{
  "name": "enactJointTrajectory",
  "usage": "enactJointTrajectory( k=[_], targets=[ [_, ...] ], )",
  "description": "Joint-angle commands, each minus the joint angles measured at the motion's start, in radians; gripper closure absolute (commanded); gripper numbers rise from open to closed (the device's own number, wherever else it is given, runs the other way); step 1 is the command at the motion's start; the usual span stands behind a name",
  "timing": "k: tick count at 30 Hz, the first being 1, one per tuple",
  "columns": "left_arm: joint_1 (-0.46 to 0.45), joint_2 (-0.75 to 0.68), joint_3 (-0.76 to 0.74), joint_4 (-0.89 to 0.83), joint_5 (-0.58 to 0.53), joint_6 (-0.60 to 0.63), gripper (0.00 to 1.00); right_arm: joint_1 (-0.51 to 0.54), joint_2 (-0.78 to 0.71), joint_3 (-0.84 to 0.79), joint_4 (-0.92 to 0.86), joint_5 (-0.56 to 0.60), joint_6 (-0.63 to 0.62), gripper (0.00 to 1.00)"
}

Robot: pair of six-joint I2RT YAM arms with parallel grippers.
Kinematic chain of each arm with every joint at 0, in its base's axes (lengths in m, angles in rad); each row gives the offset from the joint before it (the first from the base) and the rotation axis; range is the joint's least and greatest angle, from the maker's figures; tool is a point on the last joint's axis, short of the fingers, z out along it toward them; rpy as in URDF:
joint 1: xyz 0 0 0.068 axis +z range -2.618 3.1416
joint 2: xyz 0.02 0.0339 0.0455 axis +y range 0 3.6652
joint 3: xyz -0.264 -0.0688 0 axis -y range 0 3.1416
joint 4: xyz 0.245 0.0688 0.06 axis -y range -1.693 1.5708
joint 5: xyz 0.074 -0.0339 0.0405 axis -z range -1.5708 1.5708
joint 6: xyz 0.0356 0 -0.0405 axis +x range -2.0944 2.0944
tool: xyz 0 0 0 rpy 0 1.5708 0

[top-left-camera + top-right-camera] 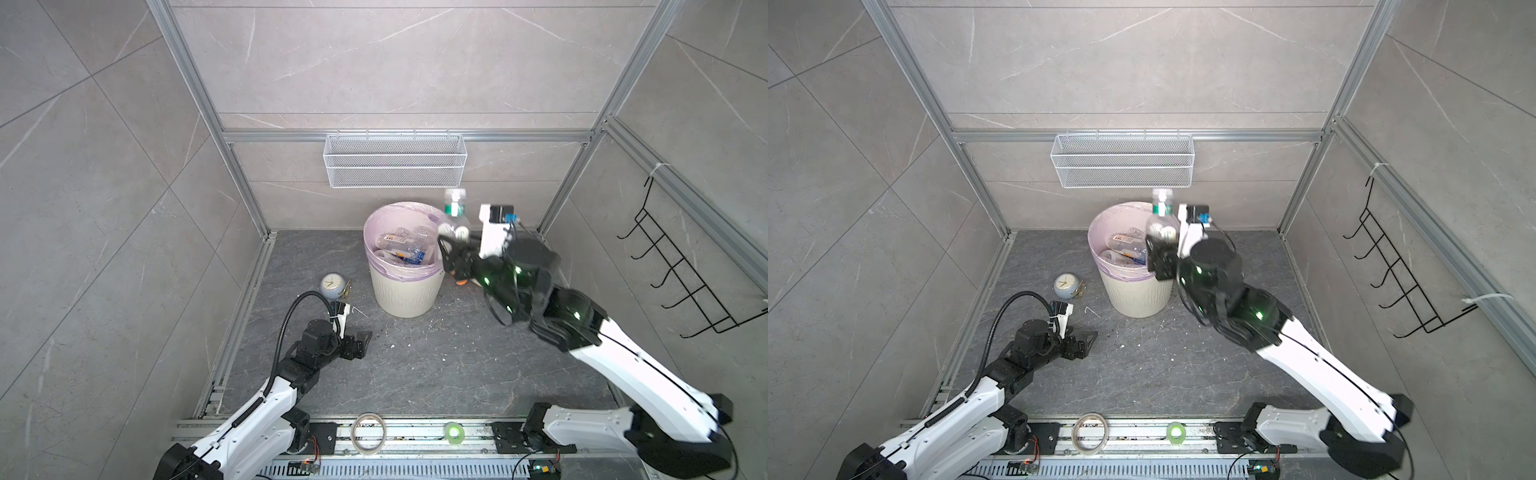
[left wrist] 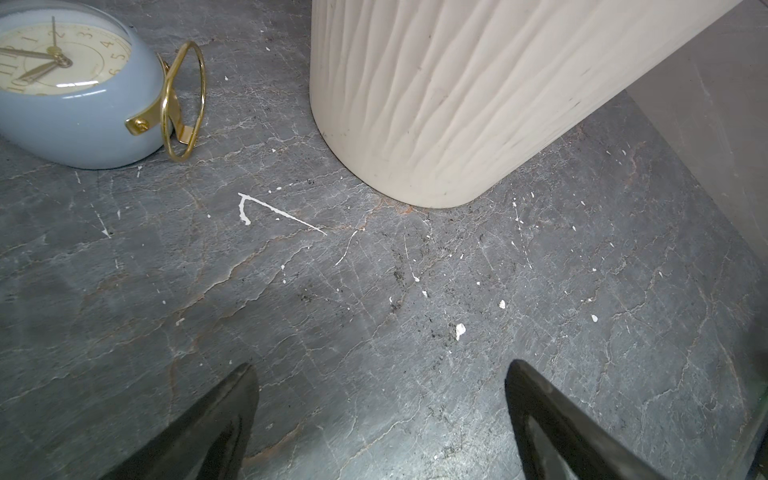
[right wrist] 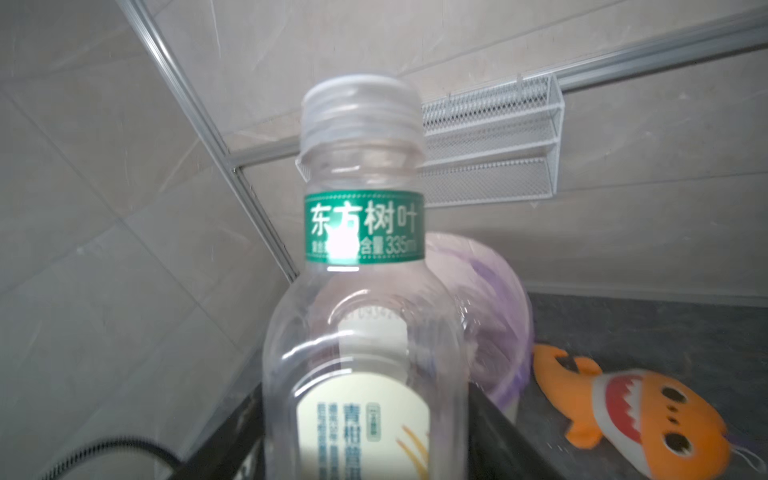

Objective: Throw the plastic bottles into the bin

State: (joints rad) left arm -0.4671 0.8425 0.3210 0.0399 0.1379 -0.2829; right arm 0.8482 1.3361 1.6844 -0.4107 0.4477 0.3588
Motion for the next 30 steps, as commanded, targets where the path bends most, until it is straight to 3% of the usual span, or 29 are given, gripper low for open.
enactJointTrajectory(
  k=[1,4,10,19,30],
  targets=[
    [-0.005,-0.003,0.022,0.043,0.005,0.024,0.05,-0.083,0.226,0.268,-0.189,0.035,0.009,0.01],
    [-0.005,-0.022,0.017,0.038,0.000,0.024,0.05,-0.103,0.269,0.373,-0.242,0.077,0.007,0.01],
    [-0.005,-0.035,0.011,0.040,-0.003,0.019,0.05,-0.103,0.061,0.132,-0.065,0.016,-0.009,0.01],
    [-0.005,-0.018,0.018,0.040,-0.005,0.019,0.05,-0.113,-0.053,-0.054,-0.139,0.012,-0.037,0.01],
    [-0.005,-0.013,0.029,0.024,-0.027,0.010,0.05,-0.213,-0.171,-0.320,-0.159,-0.019,-0.007,0.01]
  ],
)
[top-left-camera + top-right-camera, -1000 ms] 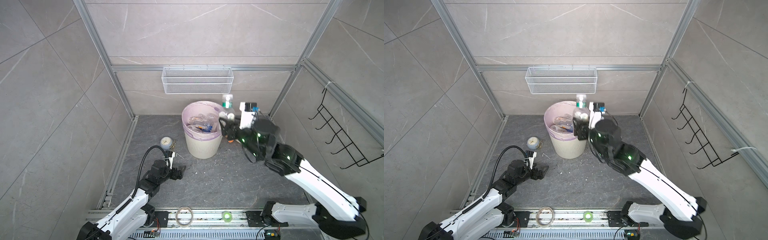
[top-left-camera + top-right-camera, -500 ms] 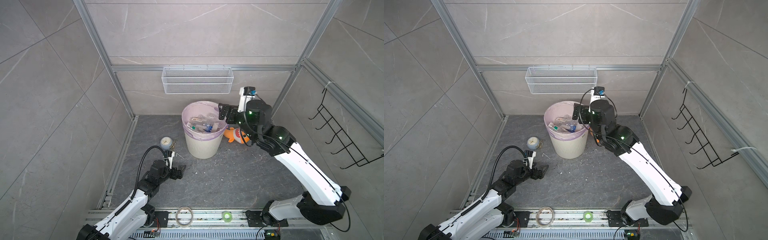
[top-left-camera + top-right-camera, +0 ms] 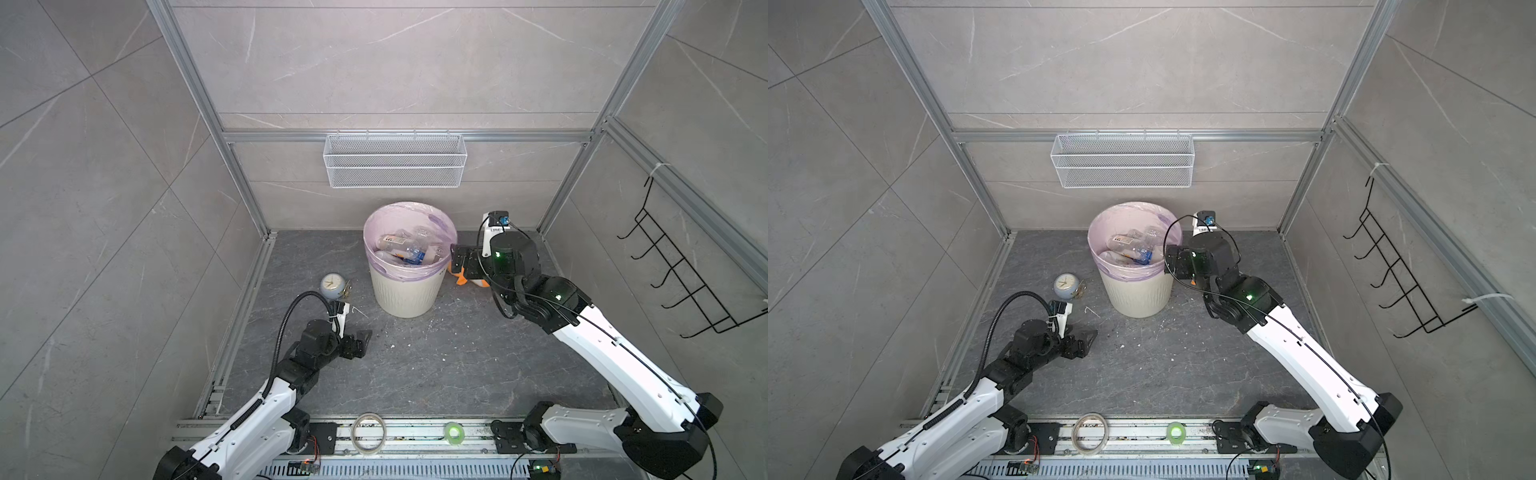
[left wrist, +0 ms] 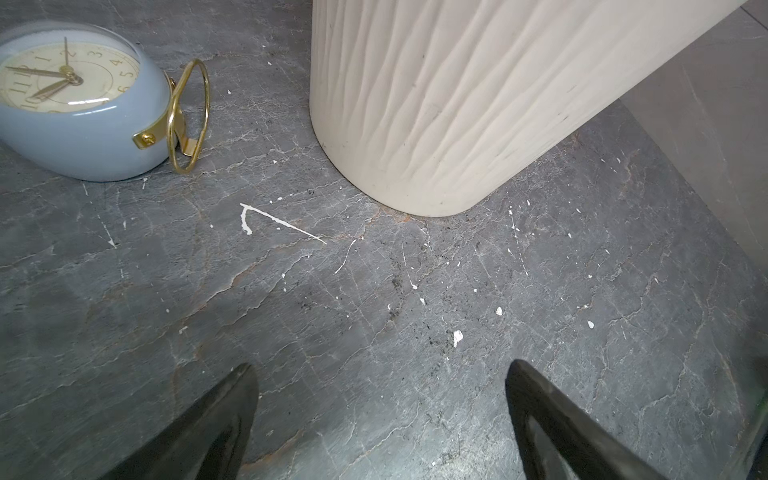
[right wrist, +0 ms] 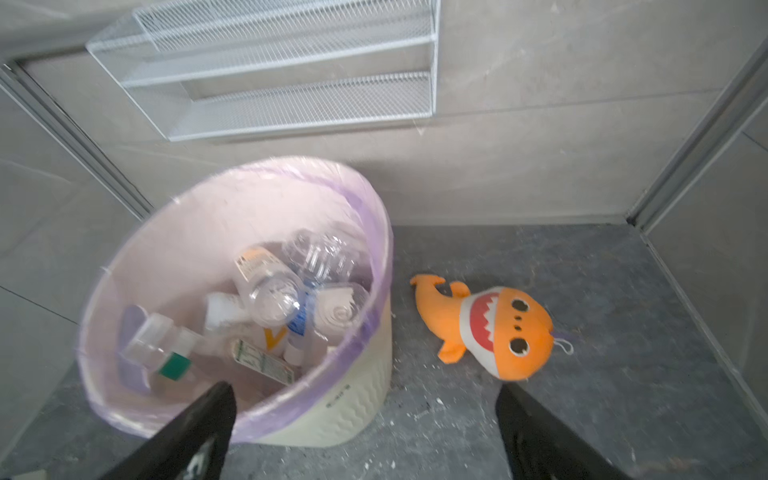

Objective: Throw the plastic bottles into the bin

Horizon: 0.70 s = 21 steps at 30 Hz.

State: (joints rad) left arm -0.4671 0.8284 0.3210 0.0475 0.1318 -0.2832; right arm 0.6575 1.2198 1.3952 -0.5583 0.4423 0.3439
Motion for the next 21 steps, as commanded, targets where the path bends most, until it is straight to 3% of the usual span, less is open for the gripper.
enactJointTrajectory(
  k=[1,11,16,21],
  targets=[
    [-0.005,0.002,0.033,0.011,-0.031,0.009,0.04,-0.038,-0.062,-0.049,-0.019,-0.014,0.012,0.01],
    [-0.006,0.027,0.114,-0.065,-0.138,-0.055,0.01,-0.222,-0.076,-0.201,-0.078,-0.123,0.071,0.01],
    [-0.005,0.060,0.169,-0.081,-0.249,-0.103,0.00,-0.330,-0.061,-0.267,-0.067,-0.206,0.088,0.01],
    [-0.003,0.104,0.236,-0.100,-0.362,-0.107,0.00,-0.397,-0.065,-0.343,-0.013,-0.219,0.095,0.00]
  ],
)
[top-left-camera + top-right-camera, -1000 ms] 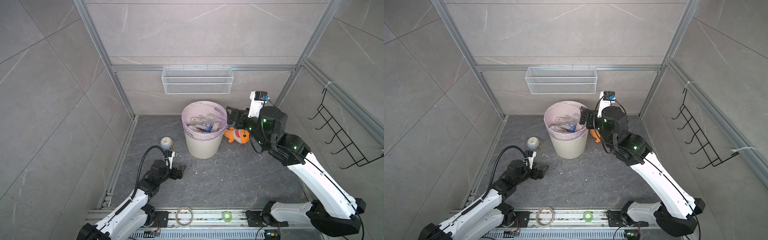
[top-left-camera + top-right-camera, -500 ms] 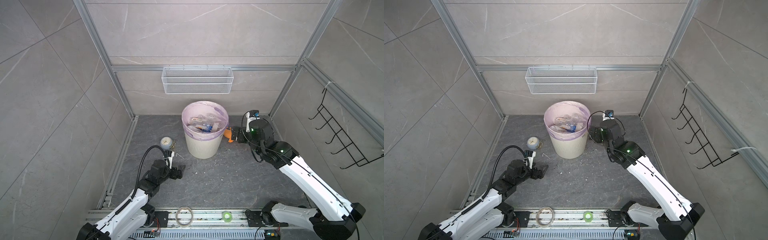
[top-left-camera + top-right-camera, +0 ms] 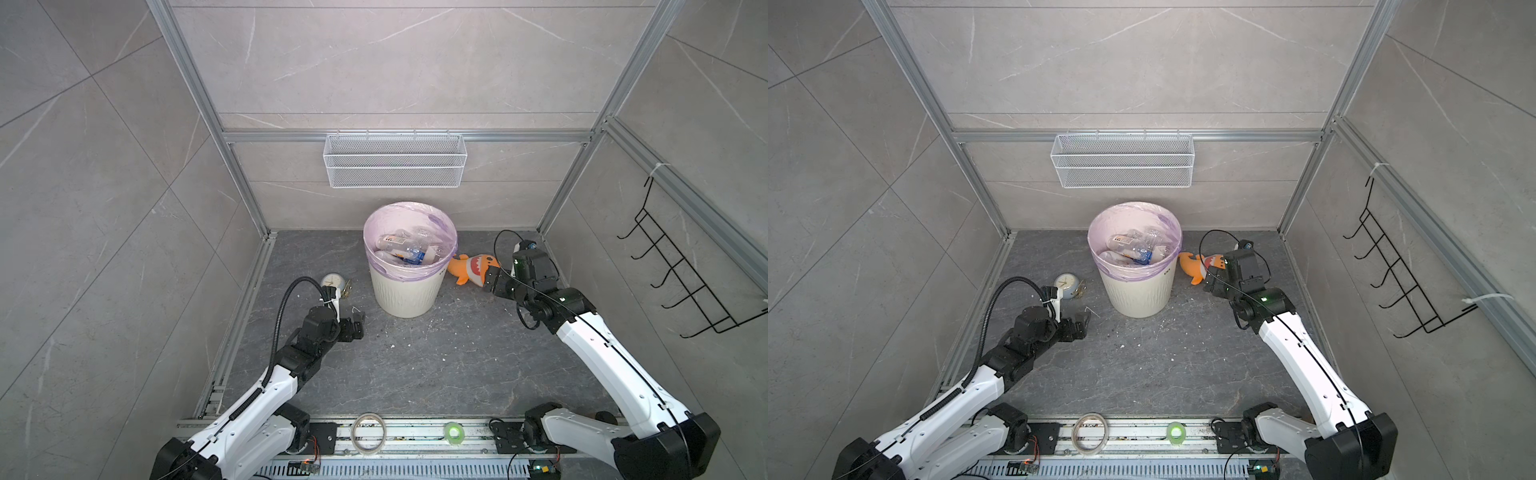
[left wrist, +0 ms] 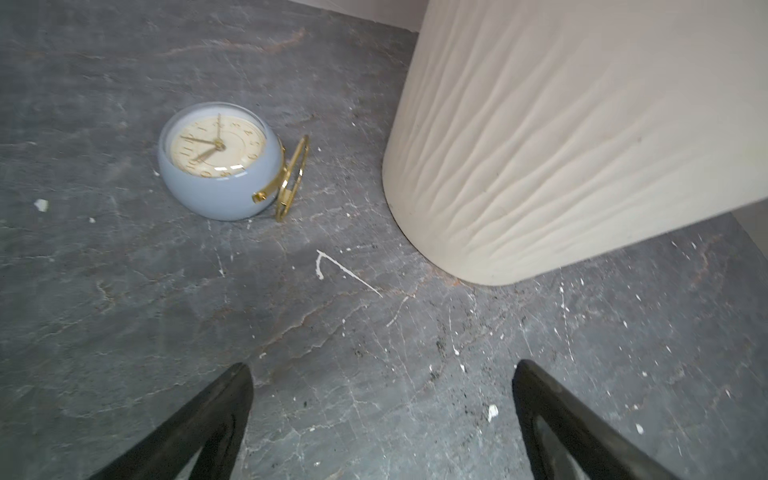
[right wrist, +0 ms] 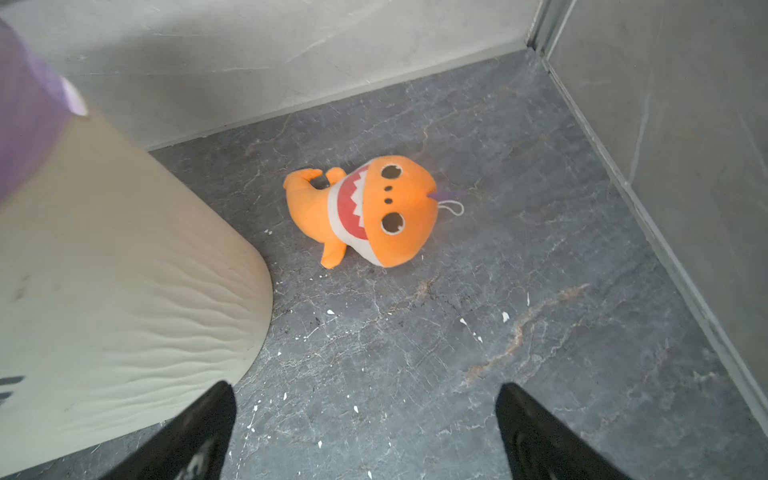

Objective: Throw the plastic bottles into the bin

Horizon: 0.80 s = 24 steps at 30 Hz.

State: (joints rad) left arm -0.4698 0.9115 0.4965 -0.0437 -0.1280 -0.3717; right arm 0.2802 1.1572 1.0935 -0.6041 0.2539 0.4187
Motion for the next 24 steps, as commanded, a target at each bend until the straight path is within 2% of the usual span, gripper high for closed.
enactJointTrajectory(
  k=[1,5,9,11,15,18,22,24],
  targets=[
    [0.000,0.030,0.073,-0.012,-0.117,-0.011,0.00,-0.027,-0.006,-0.057,0.048,-0.032,0.012,0.00],
    [0.002,0.074,0.121,0.008,-0.190,0.050,0.00,-0.029,-0.038,-0.150,0.178,-0.008,-0.055,0.00],
    [0.002,0.056,0.030,0.271,-0.196,0.175,0.00,-0.030,-0.068,-0.218,0.262,0.009,-0.095,0.00],
    [0.003,0.054,0.011,0.332,-0.217,0.222,0.00,-0.030,-0.083,-0.257,0.315,0.005,-0.118,0.00],
    [0.005,0.104,0.052,0.283,-0.285,0.312,0.00,-0.031,-0.067,-0.294,0.358,0.003,-0.195,0.00],
    [0.008,0.124,0.017,0.318,-0.397,0.333,0.00,-0.030,-0.053,-0.323,0.405,-0.023,-0.222,0.00],
    [0.021,0.089,-0.113,0.504,-0.349,0.421,0.00,-0.030,-0.079,-0.417,0.532,-0.036,-0.253,0.00],
    [0.039,0.071,-0.151,0.536,-0.321,0.433,0.00,-0.029,-0.088,-0.452,0.562,-0.032,-0.282,0.00]
  ],
)
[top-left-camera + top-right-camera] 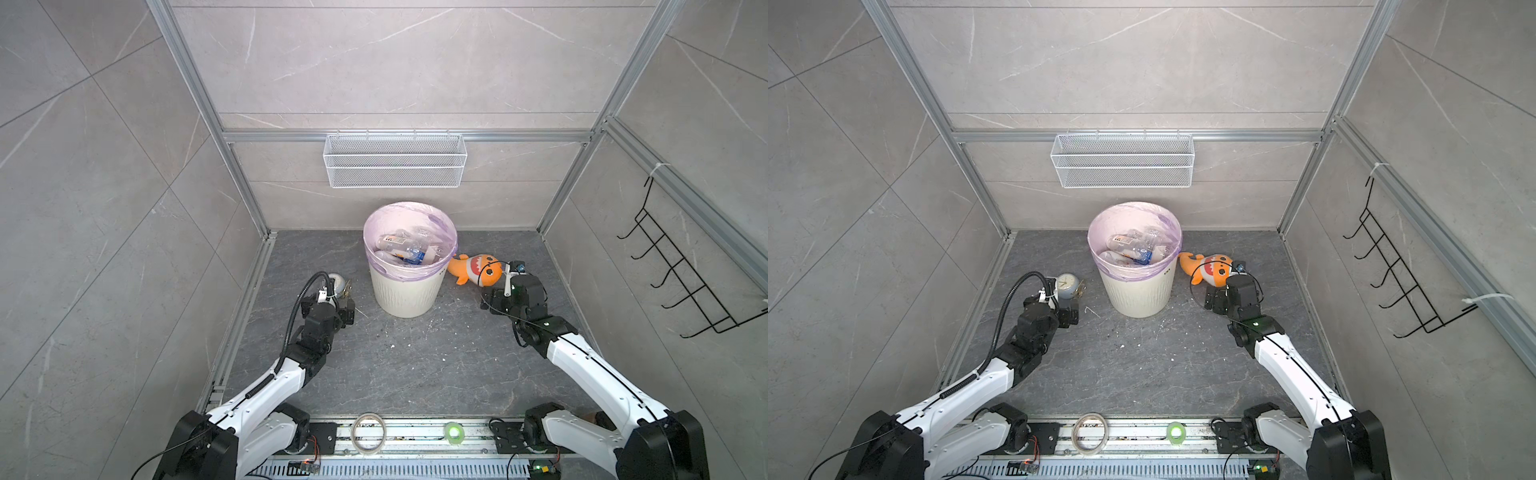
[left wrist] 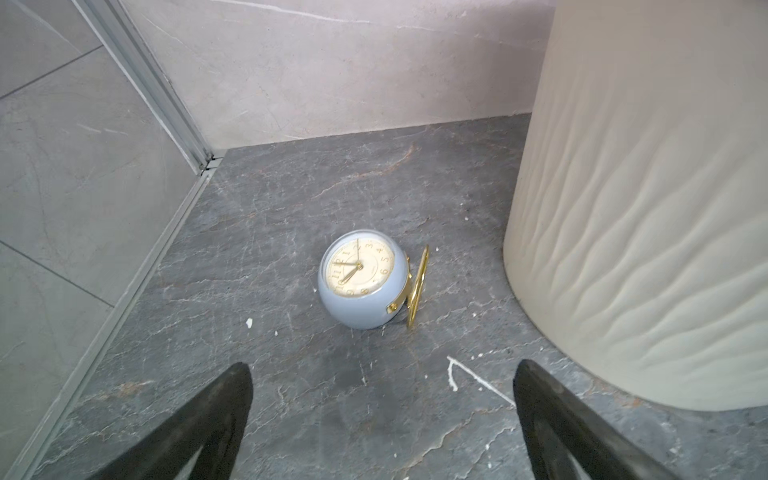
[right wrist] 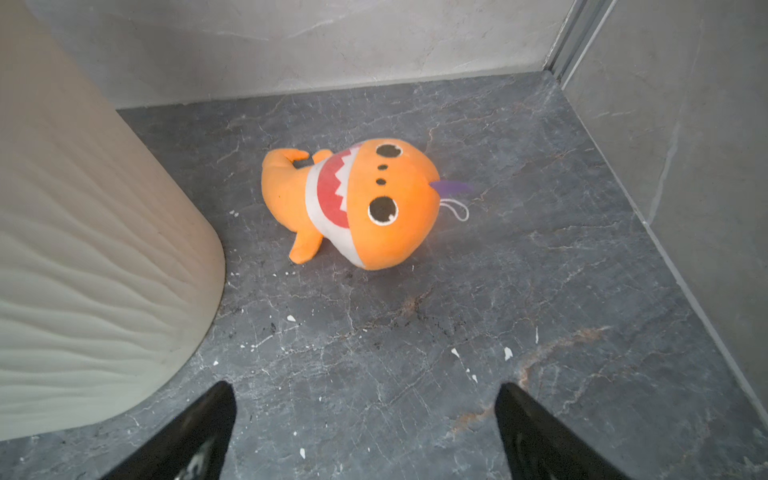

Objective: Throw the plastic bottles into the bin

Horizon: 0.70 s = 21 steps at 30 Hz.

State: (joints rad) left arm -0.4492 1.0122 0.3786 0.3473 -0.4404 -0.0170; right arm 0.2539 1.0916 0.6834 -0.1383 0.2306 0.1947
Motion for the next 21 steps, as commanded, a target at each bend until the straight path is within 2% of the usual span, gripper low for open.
enactJointTrajectory(
  k=[1,7,10,14,21],
  targets=[
    [0.032,-0.037,-0.047,0.159,-0.002,0.081,0.00,-0.004,-0.028,-0.060,0.116,-0.003,-0.064,0.00],
    [0.118,-0.034,-0.114,0.246,0.097,0.130,0.00,0.004,-0.053,-0.170,0.288,-0.009,-0.129,0.01],
    [0.144,-0.009,-0.126,0.278,0.121,0.169,0.00,0.024,-0.044,-0.184,0.305,0.041,-0.153,0.01],
    [0.215,0.026,-0.136,0.313,0.218,0.144,0.00,0.042,-0.038,-0.188,0.325,0.059,-0.166,0.01],
    [0.314,0.132,-0.127,0.380,0.301,0.122,0.00,0.044,-0.039,-0.200,0.335,0.077,-0.157,0.00]
  ],
)
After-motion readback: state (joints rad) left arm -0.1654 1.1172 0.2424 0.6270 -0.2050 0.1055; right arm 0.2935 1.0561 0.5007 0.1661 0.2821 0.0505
